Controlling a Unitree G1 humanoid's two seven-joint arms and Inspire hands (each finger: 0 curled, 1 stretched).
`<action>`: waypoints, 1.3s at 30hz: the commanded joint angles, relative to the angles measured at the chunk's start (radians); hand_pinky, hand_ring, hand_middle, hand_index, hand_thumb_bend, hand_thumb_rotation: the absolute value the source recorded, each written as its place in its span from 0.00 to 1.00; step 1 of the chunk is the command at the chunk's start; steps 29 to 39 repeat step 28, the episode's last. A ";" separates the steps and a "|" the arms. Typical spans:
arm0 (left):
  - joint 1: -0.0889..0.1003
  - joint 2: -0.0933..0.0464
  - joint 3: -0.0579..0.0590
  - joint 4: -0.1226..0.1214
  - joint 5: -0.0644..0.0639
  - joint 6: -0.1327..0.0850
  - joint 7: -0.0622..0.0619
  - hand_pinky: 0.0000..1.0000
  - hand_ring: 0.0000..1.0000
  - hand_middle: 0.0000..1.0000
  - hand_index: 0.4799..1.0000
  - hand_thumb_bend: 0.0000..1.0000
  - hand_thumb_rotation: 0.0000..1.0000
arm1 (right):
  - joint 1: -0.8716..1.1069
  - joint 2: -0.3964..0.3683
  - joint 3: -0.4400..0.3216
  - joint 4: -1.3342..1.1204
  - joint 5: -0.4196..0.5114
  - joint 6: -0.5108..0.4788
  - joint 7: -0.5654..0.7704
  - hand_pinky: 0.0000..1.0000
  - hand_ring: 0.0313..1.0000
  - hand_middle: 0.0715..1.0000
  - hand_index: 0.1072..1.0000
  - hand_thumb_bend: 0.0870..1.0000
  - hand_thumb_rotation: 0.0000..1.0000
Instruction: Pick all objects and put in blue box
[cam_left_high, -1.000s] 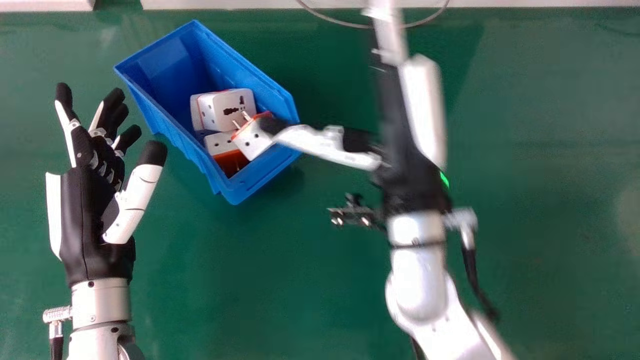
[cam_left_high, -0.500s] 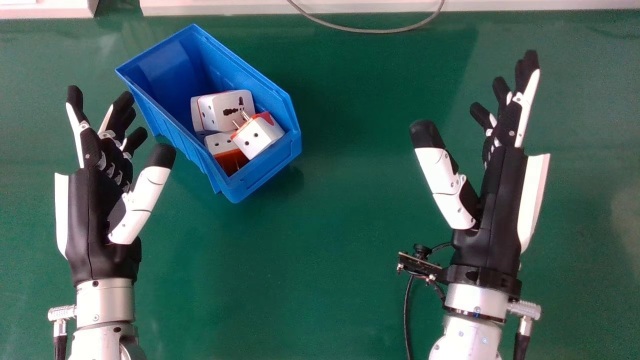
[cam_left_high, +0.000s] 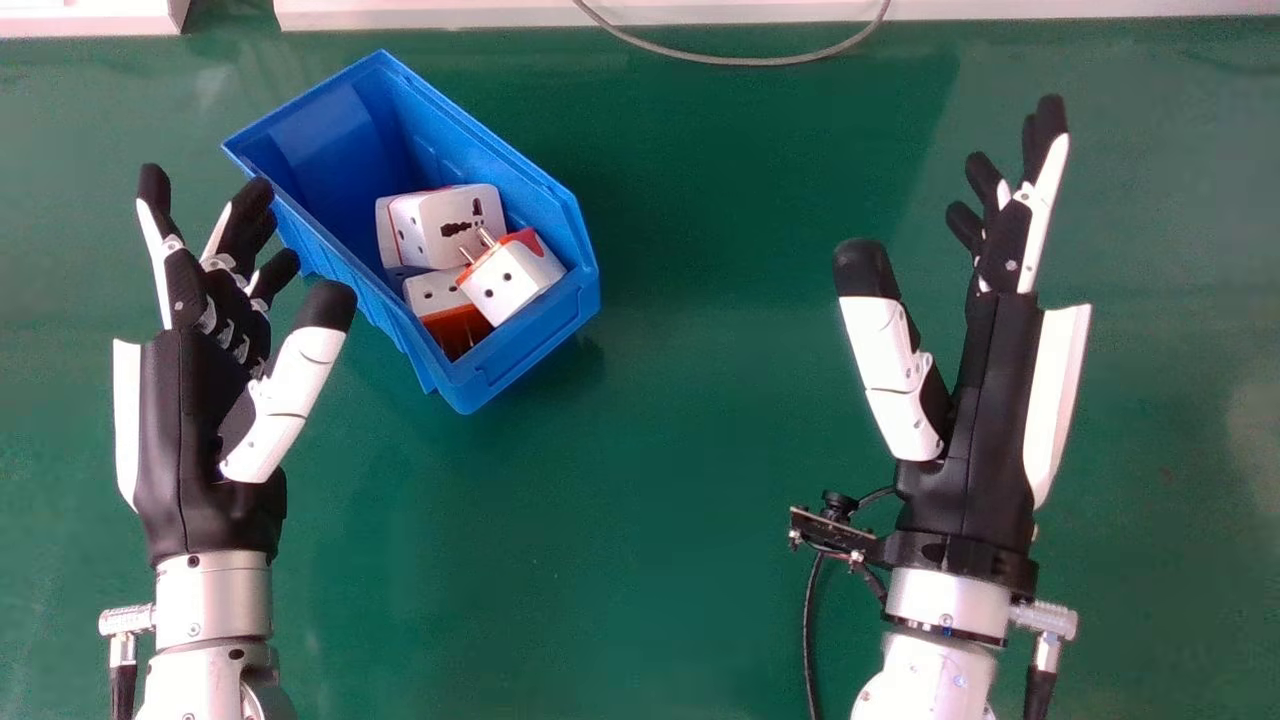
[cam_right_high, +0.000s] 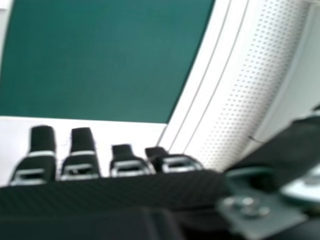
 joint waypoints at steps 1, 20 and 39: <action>-0.001 0.003 0.007 -0.017 -0.002 -0.005 0.003 0.89 0.94 0.92 0.83 0.87 0.56 | -0.018 0.086 0.017 -0.031 -0.018 0.000 -0.015 0.87 0.92 1.00 1.00 0.54 0.92; -0.012 0.011 0.014 -0.005 -0.008 -0.009 -0.011 0.90 0.94 0.92 0.83 0.85 0.55 | -0.030 0.087 0.013 -0.017 -0.005 -0.012 -0.023 0.88 0.94 1.00 1.00 0.51 0.91; -0.008 0.009 0.014 -0.011 -0.007 -0.010 -0.011 0.89 0.94 0.92 0.83 0.84 0.55 | -0.028 0.090 0.013 -0.021 -0.007 -0.005 -0.028 0.89 0.95 1.00 1.00 0.52 0.90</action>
